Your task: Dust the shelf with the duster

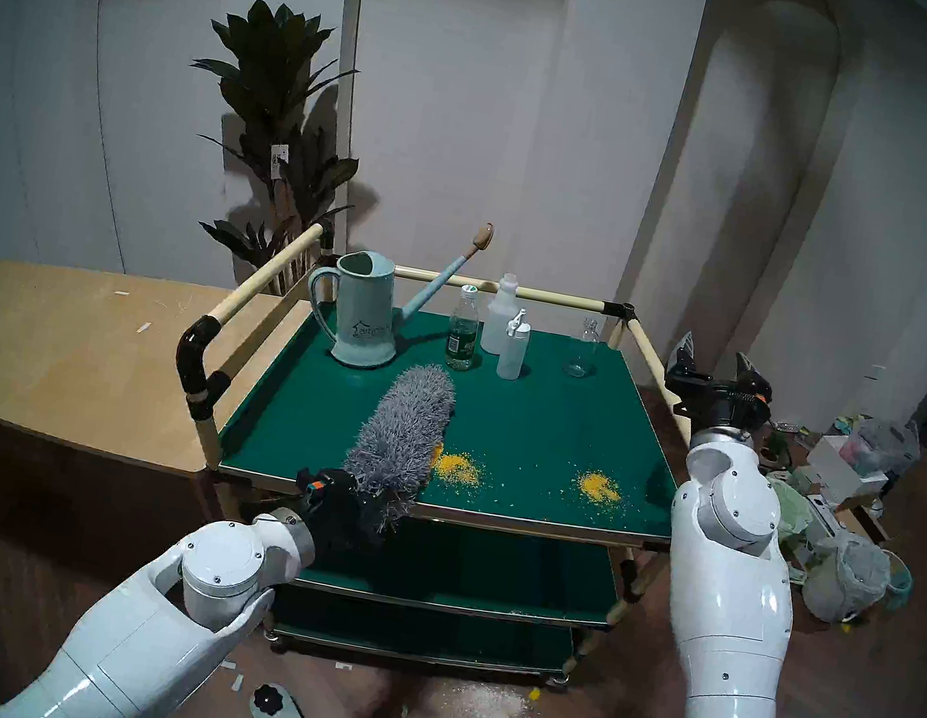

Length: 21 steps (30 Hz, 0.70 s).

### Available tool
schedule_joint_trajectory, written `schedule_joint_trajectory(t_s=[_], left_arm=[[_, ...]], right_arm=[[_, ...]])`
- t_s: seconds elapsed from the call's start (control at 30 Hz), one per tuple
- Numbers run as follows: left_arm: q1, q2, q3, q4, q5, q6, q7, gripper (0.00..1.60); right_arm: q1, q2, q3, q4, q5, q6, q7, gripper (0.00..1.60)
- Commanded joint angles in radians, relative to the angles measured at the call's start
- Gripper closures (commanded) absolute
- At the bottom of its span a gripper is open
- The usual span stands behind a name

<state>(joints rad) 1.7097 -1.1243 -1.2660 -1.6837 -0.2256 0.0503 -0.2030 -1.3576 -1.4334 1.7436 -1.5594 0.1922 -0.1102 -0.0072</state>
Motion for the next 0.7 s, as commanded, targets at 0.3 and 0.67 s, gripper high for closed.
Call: schedule_joint_trajectory(t_s=[0.3,0.67], left_arm=[[-0.054,-0.009,0.020,-0.014,0.000,0.011,-0.035,1.60],[-0.094,-0.020,0.058,-0.003,0.010,0.033,-0.070,1.60]], right_arm=[[0.003,0.029,0.044,-0.043,0.021,-0.005,0.017,0.00],[-0.002,0.037,0.079,-0.053,0.039,-0.001,0.020,0.00]])
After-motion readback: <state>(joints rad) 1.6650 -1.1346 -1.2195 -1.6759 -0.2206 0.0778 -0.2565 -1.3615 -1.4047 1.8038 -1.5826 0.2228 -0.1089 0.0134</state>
